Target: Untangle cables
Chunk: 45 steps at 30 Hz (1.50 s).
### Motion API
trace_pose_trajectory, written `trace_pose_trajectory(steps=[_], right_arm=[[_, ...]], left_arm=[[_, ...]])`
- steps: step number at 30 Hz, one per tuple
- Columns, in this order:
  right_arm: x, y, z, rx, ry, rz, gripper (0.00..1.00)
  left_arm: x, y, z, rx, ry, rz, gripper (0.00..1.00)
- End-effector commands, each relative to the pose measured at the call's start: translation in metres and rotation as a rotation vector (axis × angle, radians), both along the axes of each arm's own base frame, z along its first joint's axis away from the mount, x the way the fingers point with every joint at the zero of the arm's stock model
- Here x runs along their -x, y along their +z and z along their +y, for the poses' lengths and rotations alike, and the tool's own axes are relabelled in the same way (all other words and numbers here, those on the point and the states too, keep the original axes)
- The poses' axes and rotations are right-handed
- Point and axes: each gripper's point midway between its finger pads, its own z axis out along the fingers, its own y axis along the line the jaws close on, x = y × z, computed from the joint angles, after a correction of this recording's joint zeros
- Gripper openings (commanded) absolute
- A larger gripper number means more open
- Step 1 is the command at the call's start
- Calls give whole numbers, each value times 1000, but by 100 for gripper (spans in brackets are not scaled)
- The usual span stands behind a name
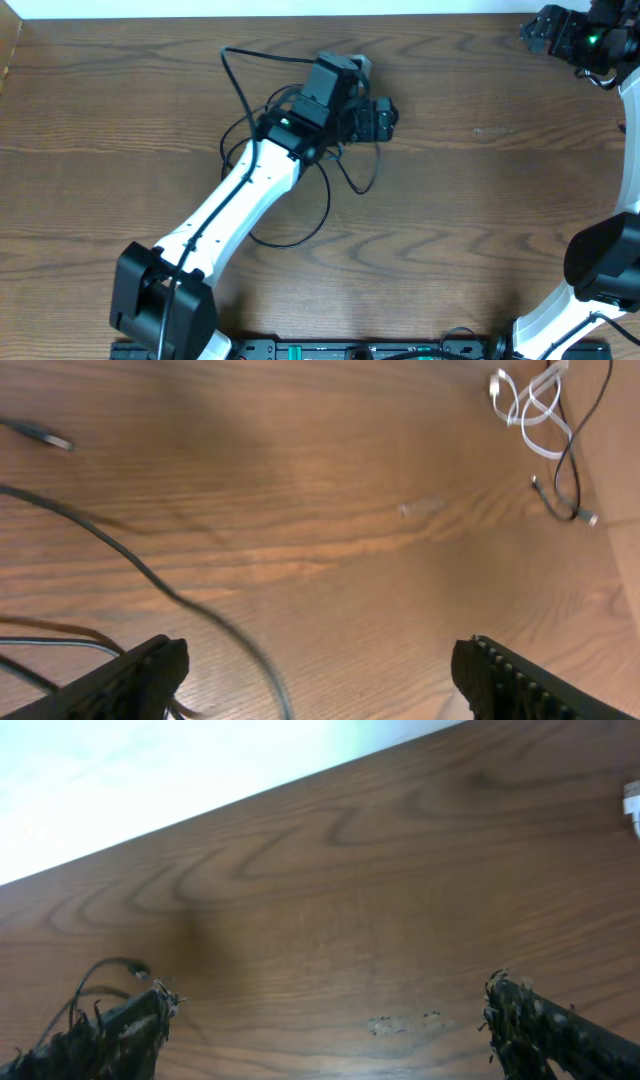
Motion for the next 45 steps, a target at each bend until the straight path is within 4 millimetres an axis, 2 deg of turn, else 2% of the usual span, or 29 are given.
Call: trace_pose_trajectory(steps=[1,2,3,5,6,7,8,9,11,13,14,16,19,20,22,25,29,31,33,36,40,42,45], right_arm=[[0,-10,24,11,55,23,99],[1,-13,30,10,68,31,99],[1,-19,46,18,118,39,99],[0,-25,68,27,189,39,99],[-1,-30,91,31,260,36,99],[-2,-33,107,38,314,30,99],[-3,-40,129,50,379,25,99],[-4,-46,151,59,436,22,99],[-3,-59,182,73,513,25,99],[0,-77,226,81,615,28,99],[2,-84,240,85,652,25,99],[8,-100,285,94,764,3,99],[15,-117,328,117,870,-32,99],[20,-127,348,135,925,-50,99],[26,-144,374,185,972,-65,97],[33,-151,396,253,1010,-75,94],[34,-135,413,363,1059,-115,92],[33,-134,418,438,1088,-127,92],[36,-147,423,469,1124,-115,92],[41,-179,428,482,1158,-69,93],[37,-208,432,479,1165,-53,94],[34,-218,435,479,1164,-57,95],[30,-222,438,477,1157,-71,97]], left_arm=[[-17,55,42,53,95,-112,91],[-18,62,50,59,113,-124,92],[-23,82,77,73,169,-163,92],[-27,100,107,83,234,-200,93],[-30,112,133,86,291,-225,93],[-31,117,147,86,323,-237,93],[-33,125,174,84,383,-255,93],[-34,129,195,80,432,-264,93],[-34,131,224,71,499,-265,93],[-34,127,256,57,574,-249,93],[-33,125,264,52,593,-240,94],[-31,119,281,41,635,-214,93],[-28,113,293,32,664,-190,93],[-26,112,296,28,672,-182,93],[-25,110,298,18,670,-177,93],[-25,109,298,17,670,-175,94],[-25,110,298,15,669,-180,93],[-25,110,298,15,669,-180,93],[-25,110,298,16,668,-180,93],[-25,110,298,16,668,-179,94],[-25,110,298,16,668,-179,94],[-25,110,298,16,668,-179,93],[-25,110,298,16,668,-179,93]])
